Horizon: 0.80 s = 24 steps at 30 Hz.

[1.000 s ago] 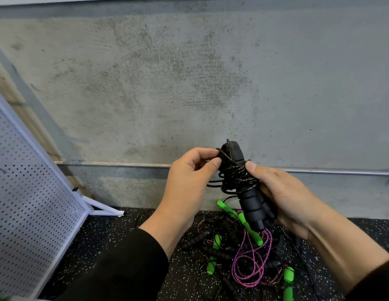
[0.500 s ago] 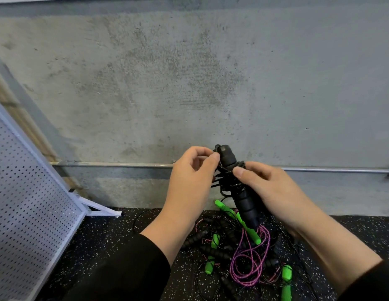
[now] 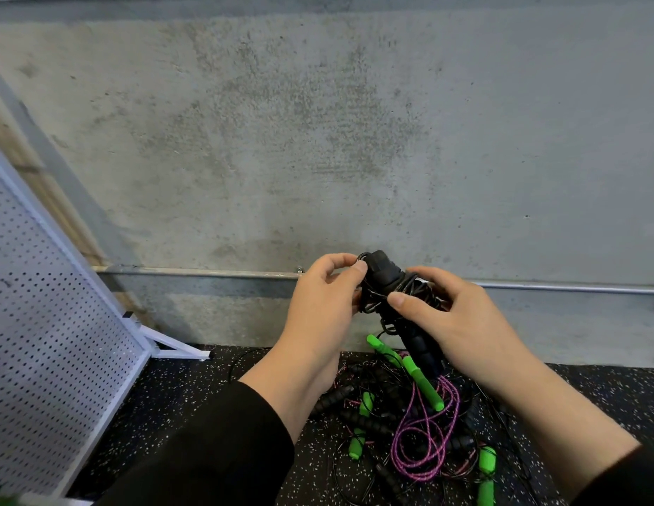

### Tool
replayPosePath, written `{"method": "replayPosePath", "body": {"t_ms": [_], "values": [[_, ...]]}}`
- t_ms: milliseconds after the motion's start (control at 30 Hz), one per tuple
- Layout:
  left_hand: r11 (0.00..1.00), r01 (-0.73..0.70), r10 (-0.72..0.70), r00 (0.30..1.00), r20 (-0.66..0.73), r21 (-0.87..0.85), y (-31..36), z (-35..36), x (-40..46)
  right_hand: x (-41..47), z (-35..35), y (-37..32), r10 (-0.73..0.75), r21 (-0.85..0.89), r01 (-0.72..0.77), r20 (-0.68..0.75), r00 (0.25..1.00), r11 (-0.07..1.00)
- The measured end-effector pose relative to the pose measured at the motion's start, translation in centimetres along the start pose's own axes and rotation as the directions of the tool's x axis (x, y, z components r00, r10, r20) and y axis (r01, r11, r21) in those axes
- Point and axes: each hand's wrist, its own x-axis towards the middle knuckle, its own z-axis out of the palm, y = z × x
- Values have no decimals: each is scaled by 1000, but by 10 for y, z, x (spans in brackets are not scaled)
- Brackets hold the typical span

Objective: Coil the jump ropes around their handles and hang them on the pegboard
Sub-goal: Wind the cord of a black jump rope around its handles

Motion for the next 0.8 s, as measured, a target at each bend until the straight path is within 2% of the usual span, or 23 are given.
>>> {"method": "replayPosePath", "body": {"t_ms": [133, 233, 600, 800], "values": [[994, 90, -85, 994, 72, -68, -1, 0, 1, 0, -1, 2, -11, -18, 11, -9, 1000, 1000], [989, 115, -109, 992, 67, -89, -3, 0, 2, 1, -2, 5, -12, -40, 11, -9, 1000, 999], [995, 95, -96, 993, 75, 16, -5, -2, 6, 2, -2, 9, 5, -73, -6, -13, 1000, 997], [997, 80, -79, 993, 85, -5, -4, -3, 5, 1, -1, 7, 10, -69, -10, -4, 1000, 998]]}}
